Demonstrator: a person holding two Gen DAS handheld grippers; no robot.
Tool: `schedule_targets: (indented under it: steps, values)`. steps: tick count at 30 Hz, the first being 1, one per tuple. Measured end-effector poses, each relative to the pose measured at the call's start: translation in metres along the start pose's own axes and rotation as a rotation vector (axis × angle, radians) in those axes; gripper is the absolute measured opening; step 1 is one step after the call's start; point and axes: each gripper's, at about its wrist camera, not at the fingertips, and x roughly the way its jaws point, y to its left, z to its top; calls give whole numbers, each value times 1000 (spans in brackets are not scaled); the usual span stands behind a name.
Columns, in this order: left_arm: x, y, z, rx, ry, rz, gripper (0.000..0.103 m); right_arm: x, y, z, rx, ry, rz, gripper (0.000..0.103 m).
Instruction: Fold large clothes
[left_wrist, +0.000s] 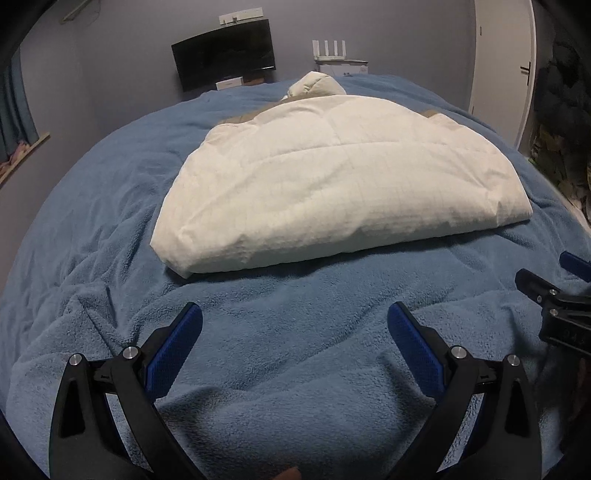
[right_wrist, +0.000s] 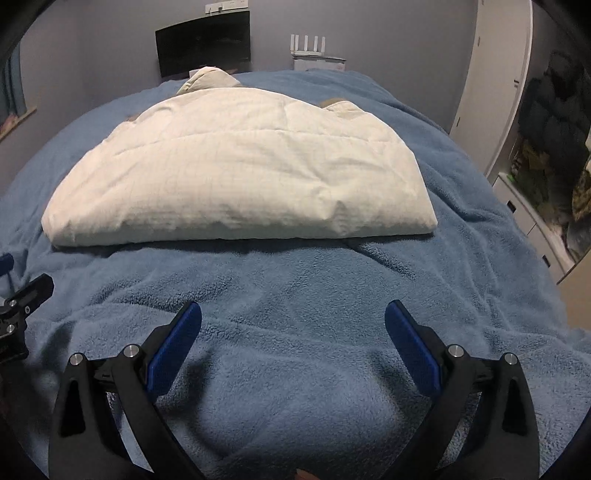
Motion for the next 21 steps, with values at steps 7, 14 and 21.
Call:
schedule_targets:
  steps: [7, 14, 21]
  values:
    - [2, 3, 1, -11, 10, -14, 96, 0, -2, 0, 10, 4, 4, 95]
    - [3, 3, 1, -12, 15, -15, 96, 1, -3, 0, 15, 9, 5, 95]
    - [3, 2, 1, -12, 15, -15, 96, 1, -3, -1, 11, 13, 1, 95]
